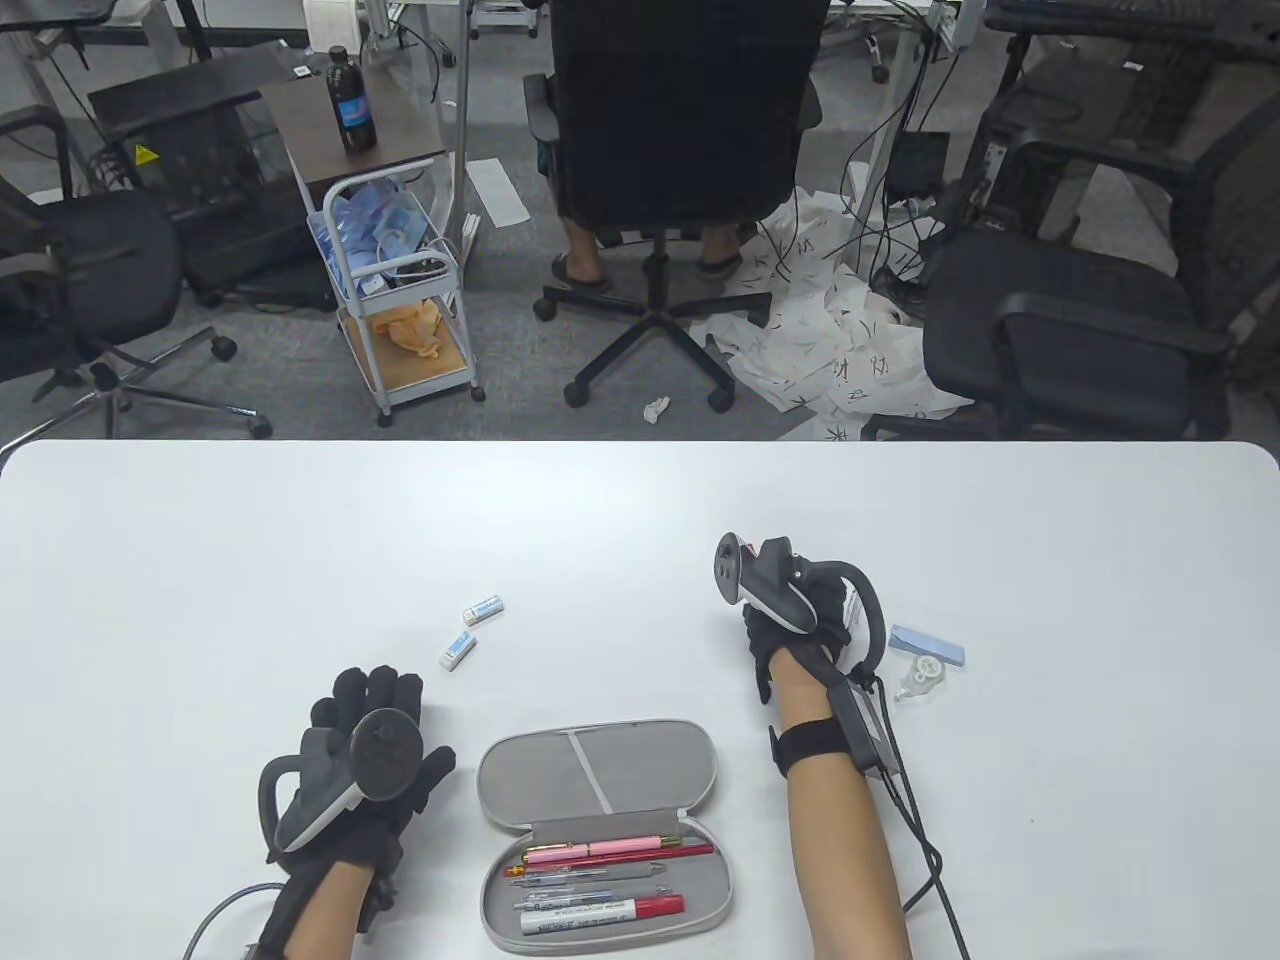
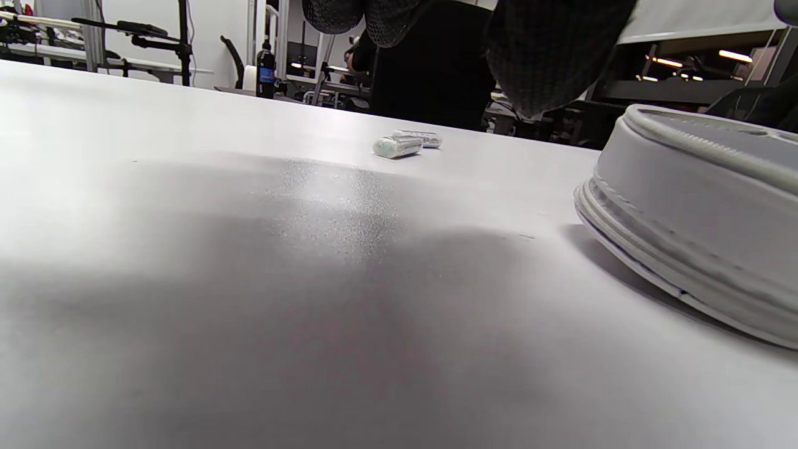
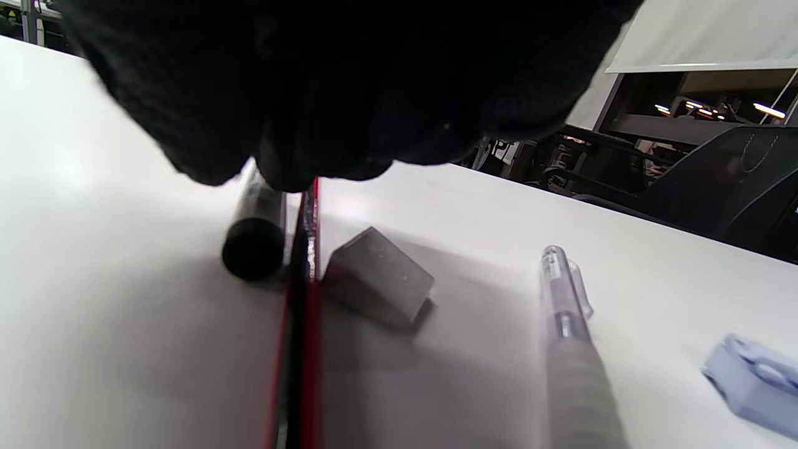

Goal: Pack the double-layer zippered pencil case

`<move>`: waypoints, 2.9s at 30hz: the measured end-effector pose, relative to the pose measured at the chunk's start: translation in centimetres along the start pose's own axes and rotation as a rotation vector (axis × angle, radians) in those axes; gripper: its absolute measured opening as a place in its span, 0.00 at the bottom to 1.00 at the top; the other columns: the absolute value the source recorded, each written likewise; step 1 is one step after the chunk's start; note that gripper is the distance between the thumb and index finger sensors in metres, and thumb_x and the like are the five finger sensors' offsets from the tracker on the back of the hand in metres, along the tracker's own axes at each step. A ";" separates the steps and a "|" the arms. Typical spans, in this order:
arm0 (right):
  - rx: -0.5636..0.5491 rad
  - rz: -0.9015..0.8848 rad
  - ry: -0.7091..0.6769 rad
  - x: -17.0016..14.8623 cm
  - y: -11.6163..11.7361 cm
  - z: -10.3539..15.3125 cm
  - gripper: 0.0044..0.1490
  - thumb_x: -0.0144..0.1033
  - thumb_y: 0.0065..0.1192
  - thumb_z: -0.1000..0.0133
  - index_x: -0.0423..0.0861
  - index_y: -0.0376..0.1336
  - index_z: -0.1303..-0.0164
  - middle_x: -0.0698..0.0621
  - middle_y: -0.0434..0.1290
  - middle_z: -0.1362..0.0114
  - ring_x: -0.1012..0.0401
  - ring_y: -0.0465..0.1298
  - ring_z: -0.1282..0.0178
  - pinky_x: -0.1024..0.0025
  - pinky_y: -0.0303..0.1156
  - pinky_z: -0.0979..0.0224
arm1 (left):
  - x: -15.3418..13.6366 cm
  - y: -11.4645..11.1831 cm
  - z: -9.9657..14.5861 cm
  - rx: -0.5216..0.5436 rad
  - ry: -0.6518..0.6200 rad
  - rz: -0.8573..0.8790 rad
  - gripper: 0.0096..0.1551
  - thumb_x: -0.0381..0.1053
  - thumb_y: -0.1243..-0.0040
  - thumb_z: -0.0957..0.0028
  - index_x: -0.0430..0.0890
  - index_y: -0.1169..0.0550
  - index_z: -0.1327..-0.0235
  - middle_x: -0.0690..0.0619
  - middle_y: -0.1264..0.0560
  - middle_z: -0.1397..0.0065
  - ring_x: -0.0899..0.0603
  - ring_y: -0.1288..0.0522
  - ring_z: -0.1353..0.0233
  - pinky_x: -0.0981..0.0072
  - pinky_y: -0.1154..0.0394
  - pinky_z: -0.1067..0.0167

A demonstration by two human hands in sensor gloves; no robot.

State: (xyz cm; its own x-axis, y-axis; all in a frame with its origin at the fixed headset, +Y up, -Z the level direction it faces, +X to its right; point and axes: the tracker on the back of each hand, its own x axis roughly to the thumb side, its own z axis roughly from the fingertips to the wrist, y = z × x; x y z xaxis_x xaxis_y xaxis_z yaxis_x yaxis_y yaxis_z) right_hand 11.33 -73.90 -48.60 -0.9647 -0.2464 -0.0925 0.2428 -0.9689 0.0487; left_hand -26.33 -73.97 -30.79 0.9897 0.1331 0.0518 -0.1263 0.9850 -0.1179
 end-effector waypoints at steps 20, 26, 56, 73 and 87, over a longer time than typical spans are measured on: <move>0.073 0.152 -0.045 2.3 0.1 0.5 0.29 0.60 0.71 0.53 0.54 0.75 0.49 0.57 0.80 0.49 0.60 0.77 0.47 0.62 0.75 0.36 | -0.1 0.2 0.0 0.008 -0.001 0.012 0.50 0.61 0.35 0.41 0.41 0.41 0.13 0.37 0.47 0.11 0.26 0.57 0.18 0.35 0.57 0.28; -0.072 -0.037 -0.232 1.8 -2.7 4.5 0.29 0.60 0.68 0.51 0.53 0.74 0.46 0.57 0.78 0.47 0.59 0.76 0.45 0.61 0.74 0.36 | 0.1 0.1 -0.1 0.006 -0.011 0.008 0.50 0.61 0.35 0.41 0.40 0.41 0.13 0.37 0.47 0.11 0.25 0.57 0.18 0.34 0.57 0.28; -0.152 -0.314 -0.159 -3.8 -4.2 7.6 0.23 0.49 0.70 0.50 0.56 0.75 0.46 0.57 0.80 0.44 0.58 0.78 0.45 0.60 0.75 0.36 | 0.1 0.5 0.2 0.014 -0.004 0.024 0.52 0.61 0.36 0.41 0.40 0.43 0.12 0.36 0.48 0.11 0.25 0.58 0.19 0.34 0.59 0.28; 0.114 0.106 0.043 0.3 0.3 -0.4 0.27 0.54 0.69 0.51 0.55 0.74 0.43 0.57 0.78 0.43 0.58 0.75 0.42 0.59 0.72 0.32 | -0.4 0.2 0.0 -0.025 0.032 0.036 0.51 0.61 0.36 0.41 0.40 0.43 0.12 0.36 0.48 0.11 0.24 0.58 0.19 0.34 0.59 0.28; 0.194 0.089 0.109 0.7 0.7 -1.4 0.24 0.53 0.73 0.52 0.52 0.76 0.51 0.56 0.80 0.51 0.59 0.76 0.46 0.59 0.73 0.34 | -0.2 0.3 -0.2 -0.031 0.020 0.046 0.51 0.61 0.36 0.40 0.40 0.43 0.12 0.36 0.48 0.11 0.24 0.59 0.19 0.33 0.59 0.28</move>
State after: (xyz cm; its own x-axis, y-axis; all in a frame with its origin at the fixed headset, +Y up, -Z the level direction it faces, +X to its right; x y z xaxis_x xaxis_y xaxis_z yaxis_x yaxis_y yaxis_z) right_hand 10.96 -74.73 -50.07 -0.9211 -0.3421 -0.1860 0.2921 -0.9229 0.2509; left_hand -26.57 -73.70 -31.05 0.9842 0.1754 0.0255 -0.1697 0.9740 -0.1500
